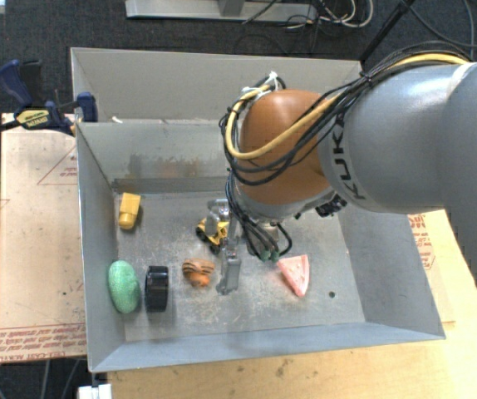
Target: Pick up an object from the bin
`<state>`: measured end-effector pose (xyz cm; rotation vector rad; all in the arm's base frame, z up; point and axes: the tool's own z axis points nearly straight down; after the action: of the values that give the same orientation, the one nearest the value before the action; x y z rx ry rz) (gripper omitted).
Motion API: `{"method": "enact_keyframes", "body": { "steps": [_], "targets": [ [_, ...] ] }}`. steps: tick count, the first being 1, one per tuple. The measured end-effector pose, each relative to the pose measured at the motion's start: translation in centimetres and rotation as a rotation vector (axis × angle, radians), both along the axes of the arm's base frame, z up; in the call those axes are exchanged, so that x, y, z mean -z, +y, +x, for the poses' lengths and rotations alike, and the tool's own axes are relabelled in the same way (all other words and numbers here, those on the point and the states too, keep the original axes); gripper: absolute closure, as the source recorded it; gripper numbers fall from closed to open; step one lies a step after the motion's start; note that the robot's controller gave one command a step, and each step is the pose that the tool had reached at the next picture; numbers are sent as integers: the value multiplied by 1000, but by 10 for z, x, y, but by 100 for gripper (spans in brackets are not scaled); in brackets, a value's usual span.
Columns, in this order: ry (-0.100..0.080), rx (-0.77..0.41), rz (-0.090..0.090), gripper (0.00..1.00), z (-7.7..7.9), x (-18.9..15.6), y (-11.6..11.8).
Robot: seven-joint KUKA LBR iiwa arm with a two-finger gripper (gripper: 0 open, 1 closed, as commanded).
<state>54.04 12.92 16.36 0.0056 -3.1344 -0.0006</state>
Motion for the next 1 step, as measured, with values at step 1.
{"method": "enact_keyframes", "body": {
  "steps": [1],
  "targets": [
    [-7,3,1,0,2,-5,-1]
  ]
}}
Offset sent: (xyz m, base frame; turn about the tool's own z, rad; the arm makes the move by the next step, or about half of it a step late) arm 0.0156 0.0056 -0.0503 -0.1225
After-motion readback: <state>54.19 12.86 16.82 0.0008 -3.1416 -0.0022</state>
